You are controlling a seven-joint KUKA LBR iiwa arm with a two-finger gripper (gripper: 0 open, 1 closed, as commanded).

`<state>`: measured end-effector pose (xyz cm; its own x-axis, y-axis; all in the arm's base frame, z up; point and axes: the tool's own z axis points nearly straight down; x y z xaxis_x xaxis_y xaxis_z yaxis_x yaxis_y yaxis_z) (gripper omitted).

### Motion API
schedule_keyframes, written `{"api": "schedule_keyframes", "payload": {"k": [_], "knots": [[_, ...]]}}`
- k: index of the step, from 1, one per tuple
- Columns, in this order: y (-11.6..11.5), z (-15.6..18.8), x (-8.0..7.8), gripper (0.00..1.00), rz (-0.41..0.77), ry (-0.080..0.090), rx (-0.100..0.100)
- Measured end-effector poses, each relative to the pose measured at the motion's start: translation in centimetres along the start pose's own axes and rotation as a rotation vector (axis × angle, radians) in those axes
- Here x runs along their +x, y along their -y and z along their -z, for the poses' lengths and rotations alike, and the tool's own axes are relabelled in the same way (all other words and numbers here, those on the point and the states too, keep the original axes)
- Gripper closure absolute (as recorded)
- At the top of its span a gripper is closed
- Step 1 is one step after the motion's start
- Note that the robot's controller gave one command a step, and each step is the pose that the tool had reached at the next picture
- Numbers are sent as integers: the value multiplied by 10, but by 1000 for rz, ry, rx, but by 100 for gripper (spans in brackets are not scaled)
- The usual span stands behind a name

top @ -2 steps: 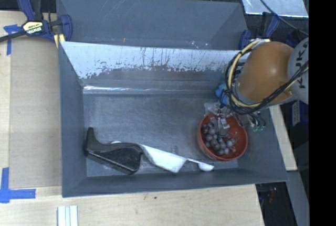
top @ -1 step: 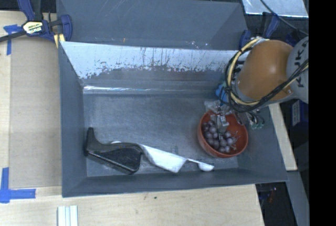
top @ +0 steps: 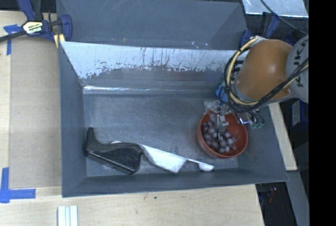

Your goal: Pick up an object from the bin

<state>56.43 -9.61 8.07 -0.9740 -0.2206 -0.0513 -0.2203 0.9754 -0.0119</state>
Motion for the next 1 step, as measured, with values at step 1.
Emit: {"api": "schedule_keyframes", "payload": {"k": [1], "knots": [[12,-3,-2,100,-30,7,-7]]}}
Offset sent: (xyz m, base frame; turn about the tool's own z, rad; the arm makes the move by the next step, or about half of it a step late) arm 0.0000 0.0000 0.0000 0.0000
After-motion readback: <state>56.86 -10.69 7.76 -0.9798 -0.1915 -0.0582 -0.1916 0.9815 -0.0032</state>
